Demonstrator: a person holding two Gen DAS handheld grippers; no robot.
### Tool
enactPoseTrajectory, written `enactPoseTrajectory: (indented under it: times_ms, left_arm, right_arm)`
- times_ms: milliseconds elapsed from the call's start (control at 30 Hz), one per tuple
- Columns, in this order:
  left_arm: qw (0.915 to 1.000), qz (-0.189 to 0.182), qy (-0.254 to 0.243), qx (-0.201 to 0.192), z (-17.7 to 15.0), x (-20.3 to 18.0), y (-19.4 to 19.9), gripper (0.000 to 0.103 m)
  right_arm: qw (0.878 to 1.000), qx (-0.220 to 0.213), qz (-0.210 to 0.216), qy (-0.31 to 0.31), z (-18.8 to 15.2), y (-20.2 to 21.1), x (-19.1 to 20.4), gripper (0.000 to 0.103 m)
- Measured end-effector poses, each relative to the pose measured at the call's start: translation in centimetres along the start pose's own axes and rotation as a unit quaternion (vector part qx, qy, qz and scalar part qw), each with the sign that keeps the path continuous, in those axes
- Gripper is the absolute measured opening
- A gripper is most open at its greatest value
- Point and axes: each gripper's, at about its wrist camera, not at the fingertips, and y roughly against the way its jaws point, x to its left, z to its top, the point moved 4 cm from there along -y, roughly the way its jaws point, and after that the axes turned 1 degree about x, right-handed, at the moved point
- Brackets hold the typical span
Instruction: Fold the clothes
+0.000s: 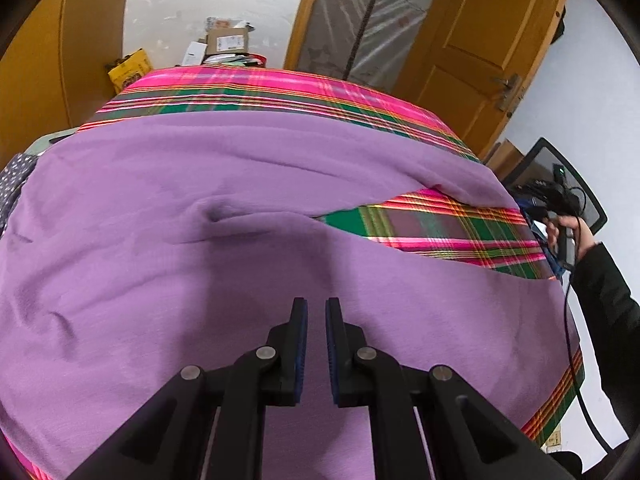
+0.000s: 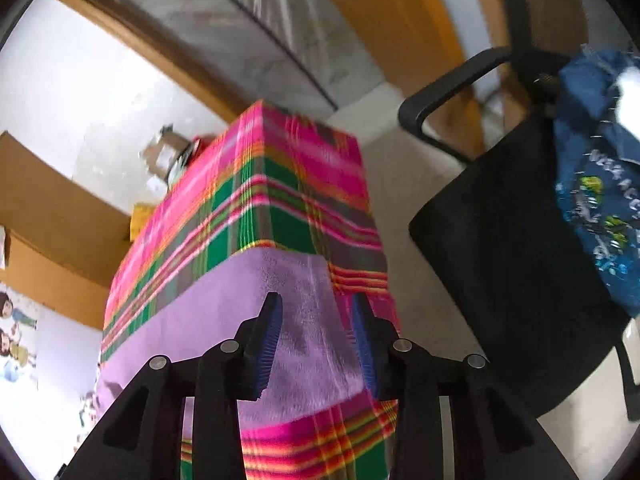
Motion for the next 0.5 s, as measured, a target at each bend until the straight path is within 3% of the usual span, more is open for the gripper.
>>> enactPoseTrajectory:
  times_ms: [233,267,300,400,500]
  left_arm:
    - [1.0,0.004,-0.003,0.008,0.6,-1.1,-0.9,0.009]
    - [0.9999,0.005,-0.004,0.01,0.6,-1.2,-1.0,0.009]
    - [0.9999,0.005,-0.004,0.011,0.7,-1.4,-1.2,0.009]
    - [0.9999,0.003,-0.005,0.015,0.7,-1.8,-1.5,0.009]
    - [0.9999,0.002,-0.007,0.015,0.8,-2.2,-1.6,0.009]
  right_arm:
    - [0.997,0.019,0.043,0.061,0.8,-1.5,2.6,0.036]
    - [0.997,0.019,0.043,0.069,0.9,-1.7,2.9,0.032]
    - [0.996,0.018,0.042,0.077,1.0,-1.8,3.1,0.019]
    - [0.994,-0.002,0.012,0.11,1.3,-1.3,4.0,0.005]
    - [0.991,-0.021,-0.007,0.128,1.7,-0.9,4.8,0.004]
